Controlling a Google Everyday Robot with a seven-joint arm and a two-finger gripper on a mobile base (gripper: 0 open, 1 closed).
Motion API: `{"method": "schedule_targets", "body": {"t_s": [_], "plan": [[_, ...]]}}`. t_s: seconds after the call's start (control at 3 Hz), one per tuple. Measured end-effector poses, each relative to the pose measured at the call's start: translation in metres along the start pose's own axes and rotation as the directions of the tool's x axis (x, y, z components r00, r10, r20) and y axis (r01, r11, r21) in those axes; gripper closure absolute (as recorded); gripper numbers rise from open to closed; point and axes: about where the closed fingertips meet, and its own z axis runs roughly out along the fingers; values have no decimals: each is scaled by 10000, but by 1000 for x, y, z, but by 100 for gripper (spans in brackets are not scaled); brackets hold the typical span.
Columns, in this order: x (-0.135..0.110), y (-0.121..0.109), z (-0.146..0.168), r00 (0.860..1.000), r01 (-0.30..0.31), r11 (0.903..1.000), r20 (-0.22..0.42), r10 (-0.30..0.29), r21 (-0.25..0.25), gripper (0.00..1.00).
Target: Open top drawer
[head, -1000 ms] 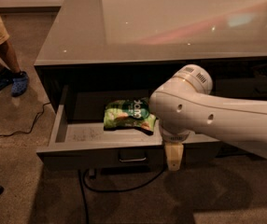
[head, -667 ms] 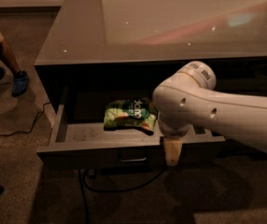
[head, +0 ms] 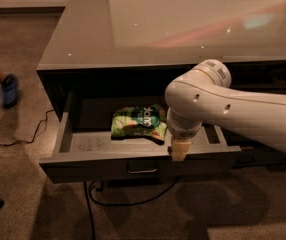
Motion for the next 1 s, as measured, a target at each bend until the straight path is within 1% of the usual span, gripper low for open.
{"method": "schedule_targets", "body": {"t_s": [0.33,1.0], "plan": [[-3,-12,7,9999,-139,9999,-71,139,21,42],[-8,-24,16,9984,-246,9997,-502,249,58,88]]}}
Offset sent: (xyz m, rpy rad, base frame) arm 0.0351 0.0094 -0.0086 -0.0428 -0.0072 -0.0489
